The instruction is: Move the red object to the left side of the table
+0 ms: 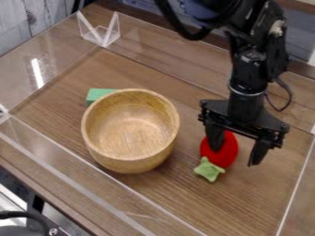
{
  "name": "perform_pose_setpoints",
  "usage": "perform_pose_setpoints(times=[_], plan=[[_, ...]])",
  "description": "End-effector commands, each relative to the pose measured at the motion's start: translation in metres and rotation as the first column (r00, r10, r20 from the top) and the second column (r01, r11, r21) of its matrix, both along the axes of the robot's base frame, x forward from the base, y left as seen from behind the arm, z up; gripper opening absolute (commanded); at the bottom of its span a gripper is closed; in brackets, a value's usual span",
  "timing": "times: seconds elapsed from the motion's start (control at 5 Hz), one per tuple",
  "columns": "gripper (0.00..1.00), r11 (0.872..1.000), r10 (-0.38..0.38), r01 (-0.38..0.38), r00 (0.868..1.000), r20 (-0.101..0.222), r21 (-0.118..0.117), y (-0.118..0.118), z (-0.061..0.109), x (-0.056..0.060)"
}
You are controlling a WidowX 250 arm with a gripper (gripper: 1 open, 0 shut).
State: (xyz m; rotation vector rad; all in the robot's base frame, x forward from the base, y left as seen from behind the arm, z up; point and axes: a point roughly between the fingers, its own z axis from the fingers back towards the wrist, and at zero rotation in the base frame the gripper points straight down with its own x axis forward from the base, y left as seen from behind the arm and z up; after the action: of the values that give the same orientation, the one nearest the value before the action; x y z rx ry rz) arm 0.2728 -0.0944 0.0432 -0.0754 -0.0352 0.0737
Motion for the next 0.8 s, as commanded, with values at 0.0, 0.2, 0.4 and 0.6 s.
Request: perform_pose_setpoints(times=[0.0, 0.2, 0.4, 0.6], plan=[[1.00, 1.000, 0.026, -0.026, 0.999, 0.047, -0.008, 0.005, 0.015, 0.012], [0.00, 1.000, 0.028, -0.028, 0.999, 0.047, -0.008, 0.002, 0.005, 0.018], [0.00, 1.000, 0.027, -0.027, 0.998, 0.048, -0.006, -0.002, -0.001, 0.024], [0.00, 1.000, 0.029, -0.029, 0.996, 0.080, -0.002, -0.002, 0.010, 0.029]])
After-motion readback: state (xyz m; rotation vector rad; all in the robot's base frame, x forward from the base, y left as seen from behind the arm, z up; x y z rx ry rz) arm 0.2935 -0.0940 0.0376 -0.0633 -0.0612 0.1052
